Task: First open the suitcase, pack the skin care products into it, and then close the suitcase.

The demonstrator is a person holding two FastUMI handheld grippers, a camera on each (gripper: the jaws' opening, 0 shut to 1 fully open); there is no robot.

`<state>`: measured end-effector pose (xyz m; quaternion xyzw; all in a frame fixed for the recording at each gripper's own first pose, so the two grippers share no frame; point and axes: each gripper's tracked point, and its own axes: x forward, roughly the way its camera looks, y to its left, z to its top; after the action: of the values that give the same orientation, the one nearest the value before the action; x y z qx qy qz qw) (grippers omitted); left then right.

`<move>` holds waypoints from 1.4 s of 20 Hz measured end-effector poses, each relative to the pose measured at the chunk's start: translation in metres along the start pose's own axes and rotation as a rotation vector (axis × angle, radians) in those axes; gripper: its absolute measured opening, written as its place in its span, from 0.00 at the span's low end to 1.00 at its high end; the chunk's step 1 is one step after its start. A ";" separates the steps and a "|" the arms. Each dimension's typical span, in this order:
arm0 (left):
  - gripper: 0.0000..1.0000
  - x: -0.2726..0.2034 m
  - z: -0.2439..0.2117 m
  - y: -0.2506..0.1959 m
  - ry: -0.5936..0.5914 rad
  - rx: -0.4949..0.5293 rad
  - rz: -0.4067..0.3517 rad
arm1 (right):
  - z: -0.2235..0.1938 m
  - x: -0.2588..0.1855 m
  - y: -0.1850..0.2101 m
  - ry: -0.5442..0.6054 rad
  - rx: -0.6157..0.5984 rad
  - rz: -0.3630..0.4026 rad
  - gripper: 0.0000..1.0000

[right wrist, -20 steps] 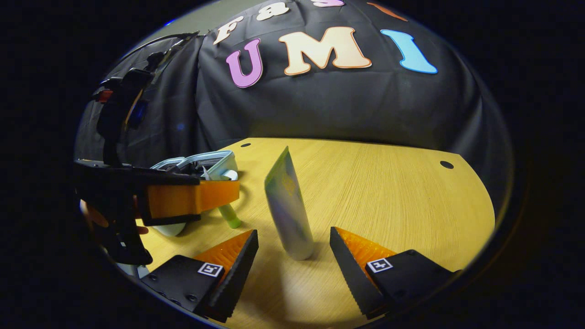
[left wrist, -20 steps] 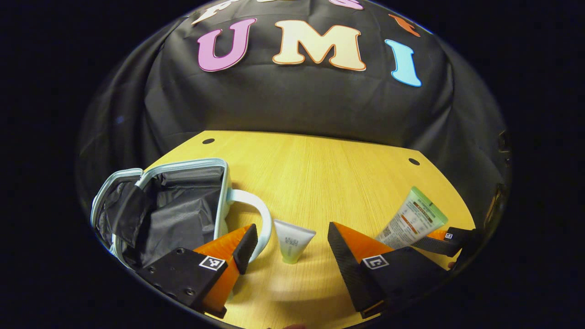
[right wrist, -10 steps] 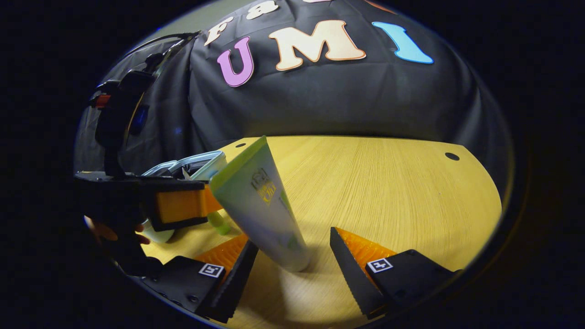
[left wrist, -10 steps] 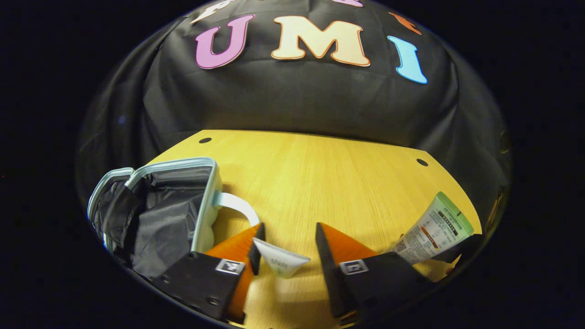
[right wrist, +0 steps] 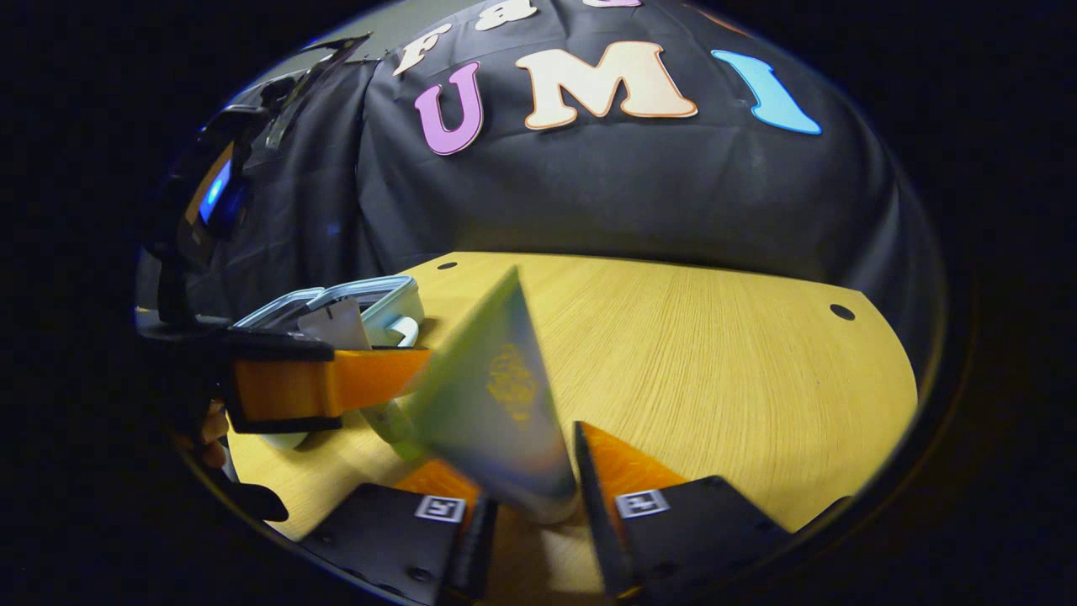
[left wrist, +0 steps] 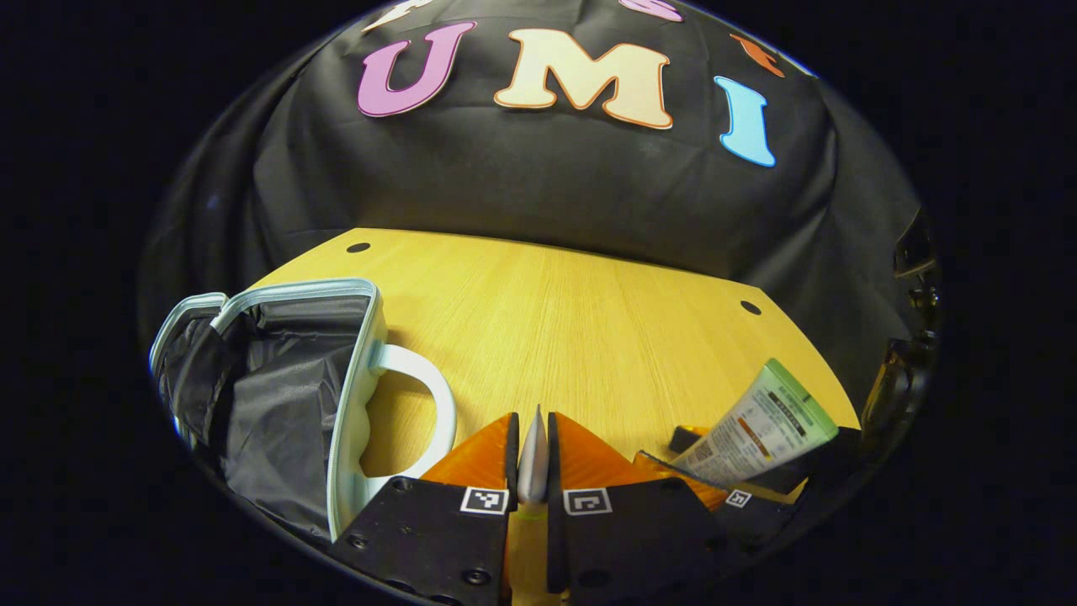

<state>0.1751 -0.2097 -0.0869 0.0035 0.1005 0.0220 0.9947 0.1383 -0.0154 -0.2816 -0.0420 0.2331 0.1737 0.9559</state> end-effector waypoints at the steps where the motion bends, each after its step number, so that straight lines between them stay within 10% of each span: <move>1: 0.10 -0.003 0.001 0.000 0.005 -0.001 -0.004 | 0.000 -0.004 0.001 0.014 -0.014 0.002 0.44; 17: 0.09 -0.096 0.059 0.106 0.073 0.011 0.067 | 0.030 -0.035 0.021 0.103 0.024 -0.081 0.35; 28: 0.10 -0.097 0.002 0.227 0.363 0.025 0.026 | 0.085 -0.051 0.130 0.096 0.122 -0.127 0.31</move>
<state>0.0707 0.0123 -0.0629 0.0132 0.2786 0.0338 0.9597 0.0866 0.1045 -0.1826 -0.0068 0.2857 0.0962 0.9535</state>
